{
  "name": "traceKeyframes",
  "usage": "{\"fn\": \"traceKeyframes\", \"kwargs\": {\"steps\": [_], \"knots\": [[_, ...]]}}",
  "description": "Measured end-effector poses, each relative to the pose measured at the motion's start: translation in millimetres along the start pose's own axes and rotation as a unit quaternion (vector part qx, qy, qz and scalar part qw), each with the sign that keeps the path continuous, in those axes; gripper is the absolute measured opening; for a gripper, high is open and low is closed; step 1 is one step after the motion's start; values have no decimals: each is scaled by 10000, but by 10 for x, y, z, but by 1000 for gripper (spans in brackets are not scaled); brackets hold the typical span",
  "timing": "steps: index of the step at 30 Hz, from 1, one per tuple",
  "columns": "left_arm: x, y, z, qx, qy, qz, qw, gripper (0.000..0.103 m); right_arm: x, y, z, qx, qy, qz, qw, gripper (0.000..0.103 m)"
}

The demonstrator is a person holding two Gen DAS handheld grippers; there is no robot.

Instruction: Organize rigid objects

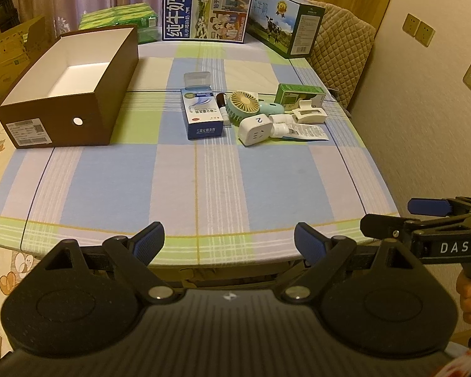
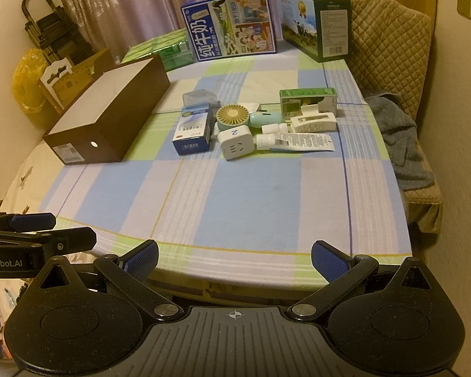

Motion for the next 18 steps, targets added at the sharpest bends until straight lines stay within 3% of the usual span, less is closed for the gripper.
{"fn": "traceKeyframes", "kwargs": {"steps": [18], "knots": [[-349,284,-269,-18,193,31,9998,88,-276,-266,-274,-579,-28,270,9980,101]]}}
Point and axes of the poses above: each gripper's, at about its wrist camera, not at the fingertips, and x roughly against the way its jaws point, y to its left, z to its underside, the point moved 6 cm from there along -x, roughly the way its jaws point, and after that the axes turned 9 degrees about -x, right-handed, at the moved point
